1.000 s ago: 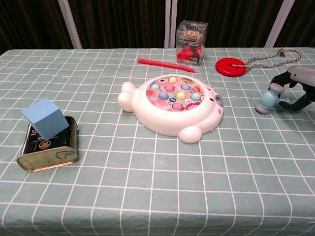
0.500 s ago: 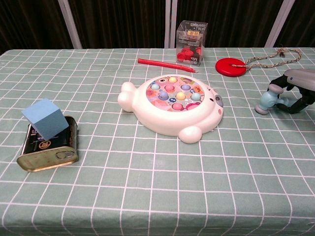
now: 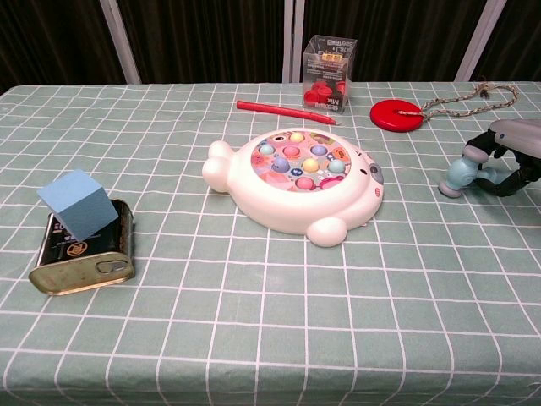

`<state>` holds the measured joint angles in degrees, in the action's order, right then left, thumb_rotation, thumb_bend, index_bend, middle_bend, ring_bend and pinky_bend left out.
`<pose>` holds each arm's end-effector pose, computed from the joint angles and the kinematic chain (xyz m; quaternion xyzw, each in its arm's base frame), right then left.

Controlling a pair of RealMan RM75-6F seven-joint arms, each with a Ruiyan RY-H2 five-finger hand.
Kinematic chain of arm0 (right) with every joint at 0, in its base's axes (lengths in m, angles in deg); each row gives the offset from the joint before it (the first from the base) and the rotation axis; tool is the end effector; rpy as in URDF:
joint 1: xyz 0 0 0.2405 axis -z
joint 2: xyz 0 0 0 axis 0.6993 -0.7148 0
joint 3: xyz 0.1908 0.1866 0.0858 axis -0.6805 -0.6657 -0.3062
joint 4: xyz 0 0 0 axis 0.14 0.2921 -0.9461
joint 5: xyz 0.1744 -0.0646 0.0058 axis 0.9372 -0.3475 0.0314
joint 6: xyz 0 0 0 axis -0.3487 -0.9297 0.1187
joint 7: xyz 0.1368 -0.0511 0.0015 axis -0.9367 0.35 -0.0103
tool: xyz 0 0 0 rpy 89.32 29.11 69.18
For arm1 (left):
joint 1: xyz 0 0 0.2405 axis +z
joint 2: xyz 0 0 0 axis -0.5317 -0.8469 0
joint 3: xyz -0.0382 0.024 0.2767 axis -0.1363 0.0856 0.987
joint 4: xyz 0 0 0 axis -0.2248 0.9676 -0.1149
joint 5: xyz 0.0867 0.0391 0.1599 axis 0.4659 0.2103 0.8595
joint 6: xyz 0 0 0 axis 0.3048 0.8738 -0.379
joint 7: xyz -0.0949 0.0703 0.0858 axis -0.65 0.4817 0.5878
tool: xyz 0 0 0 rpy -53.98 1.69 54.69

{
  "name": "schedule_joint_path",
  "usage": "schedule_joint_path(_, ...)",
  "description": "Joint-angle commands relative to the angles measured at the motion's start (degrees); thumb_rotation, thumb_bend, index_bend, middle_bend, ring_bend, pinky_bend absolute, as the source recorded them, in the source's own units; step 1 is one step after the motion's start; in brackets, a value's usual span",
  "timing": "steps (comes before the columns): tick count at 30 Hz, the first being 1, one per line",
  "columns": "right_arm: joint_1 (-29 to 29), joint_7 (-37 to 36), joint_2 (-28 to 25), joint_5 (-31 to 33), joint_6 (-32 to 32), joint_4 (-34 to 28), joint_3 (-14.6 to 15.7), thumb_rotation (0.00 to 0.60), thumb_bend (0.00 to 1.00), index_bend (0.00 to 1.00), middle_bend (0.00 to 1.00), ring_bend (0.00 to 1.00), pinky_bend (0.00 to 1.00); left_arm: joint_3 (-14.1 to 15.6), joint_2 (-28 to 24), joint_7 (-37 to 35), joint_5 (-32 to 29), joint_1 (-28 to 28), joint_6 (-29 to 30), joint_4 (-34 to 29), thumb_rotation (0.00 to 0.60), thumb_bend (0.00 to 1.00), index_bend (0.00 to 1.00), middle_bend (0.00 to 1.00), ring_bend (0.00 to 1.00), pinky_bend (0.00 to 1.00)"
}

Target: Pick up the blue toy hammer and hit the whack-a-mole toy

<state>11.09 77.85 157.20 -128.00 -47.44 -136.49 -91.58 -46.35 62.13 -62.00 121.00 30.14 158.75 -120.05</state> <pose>-0.2927 -0.3501 0.0421 0.6977 -0.4460 0.2673 0.4928 -0.3516 0.1602 0.1594 -0.5989 -0.3858 -0.3509 0.6077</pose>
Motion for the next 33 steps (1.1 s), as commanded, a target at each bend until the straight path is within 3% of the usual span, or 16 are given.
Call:
schedule_joint_path(1, 0.3, -0.4, 0.0, -0.4, -0.3, 0.1, 0.2, 0.600, 0.46, 0.51, 0.48, 0.28, 0.25, 0.0, 0.0, 0.0, 0.0, 0.0, -0.1, 0.1, 0.600, 0.06, 0.11, 0.08, 0.00, 0.00)
schedule_joint_path(12, 1.6, -4.1, -0.3, -2.6, -2.3, 0.6, 0.3, 0.600, 0.63, 0.56, 0.53, 0.33, 0.29, 0.1, 0.1, 0.0, 0.0, 0.1, 0.0, 0.1, 0.600, 0.06, 0.11, 0.08, 0.00, 0.00)
schedule_joint_path(18, 1.5, -5.2, -2.3, -5.8, -3.5, -1.1, 0.6, 0.600, 0.74, 0.57, 0.55, 0.36, 0.38, 0.1, 0.0, 0.2, 0.1, 0.1, 0.1, -0.1, 0.600, 0.06, 0.11, 0.08, 0.00, 0.00)
schedule_joint_path(25, 0.8, -4.7, -6.1, -9.7, -6.3, -6.4, -0.1, 0.600, 0.78, 0.60, 0.59, 0.43, 0.50, 0.0, -0.3, 0.7, 0.2, 0.0, 0.2, -0.6, 0.600, 0.06, 0.11, 0.08, 0.00, 0.00)
schedule_joint_path(33, -3.5, -1.9, -10.4, -10.7, -3.6, -14.0, -2.5, 0.600, 0.78, 0.60, 0.59, 0.44, 0.53, 0.0, -0.6, 1.1, 0.2, 0.0, 0.1, -1.0, 0.600, 0.06, 0.11, 0.08, 0.00, 0.00)
